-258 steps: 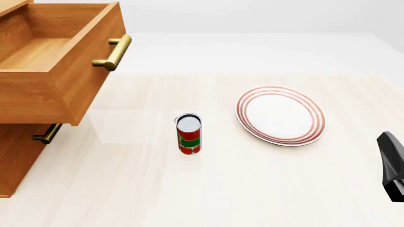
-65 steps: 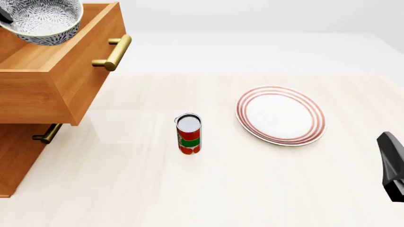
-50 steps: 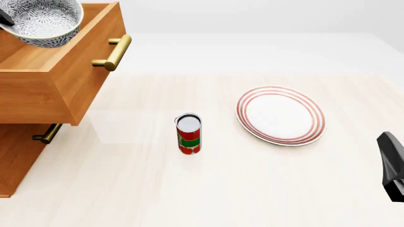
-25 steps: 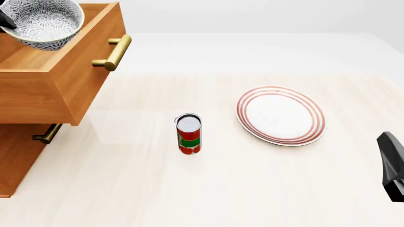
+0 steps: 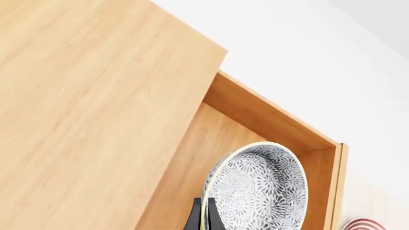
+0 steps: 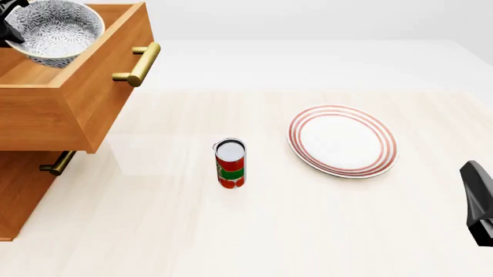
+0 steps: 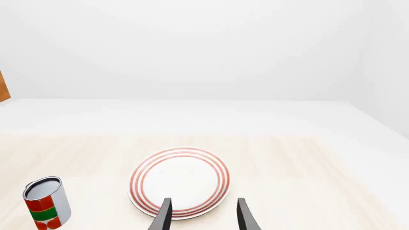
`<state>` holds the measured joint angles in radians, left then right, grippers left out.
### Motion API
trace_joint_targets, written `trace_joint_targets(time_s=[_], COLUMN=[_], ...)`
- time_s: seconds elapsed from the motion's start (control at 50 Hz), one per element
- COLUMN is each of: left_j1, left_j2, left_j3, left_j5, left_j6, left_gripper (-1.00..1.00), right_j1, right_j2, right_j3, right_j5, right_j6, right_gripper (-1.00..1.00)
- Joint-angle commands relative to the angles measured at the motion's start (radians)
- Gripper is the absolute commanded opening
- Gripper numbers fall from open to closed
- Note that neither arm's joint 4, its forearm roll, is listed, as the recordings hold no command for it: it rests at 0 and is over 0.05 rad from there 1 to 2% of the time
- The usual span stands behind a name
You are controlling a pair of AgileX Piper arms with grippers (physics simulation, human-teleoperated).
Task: Put the bowl in the top drawer of the cabinet.
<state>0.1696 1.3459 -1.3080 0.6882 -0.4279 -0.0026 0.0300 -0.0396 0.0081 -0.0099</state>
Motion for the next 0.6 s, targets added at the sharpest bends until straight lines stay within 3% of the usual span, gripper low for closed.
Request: trace_joint_targets(time_s=[0.02,0.6], left_j1=[0.004,0.012], left_j2=[0.001,0.01], left_j3=[0.011,0.025], left_j5=[-0.014,-0.028], left_j6=[0.003,0.006], left_gripper=[-1.0,-1.0], right_j1=[0.0,0.0], right_j2=[0.0,0.0], right_j3=[0.0,0.0], right_j5=[0.0,0.0], right_j6=[0.0,0.0], right_gripper=[1.0,1.0])
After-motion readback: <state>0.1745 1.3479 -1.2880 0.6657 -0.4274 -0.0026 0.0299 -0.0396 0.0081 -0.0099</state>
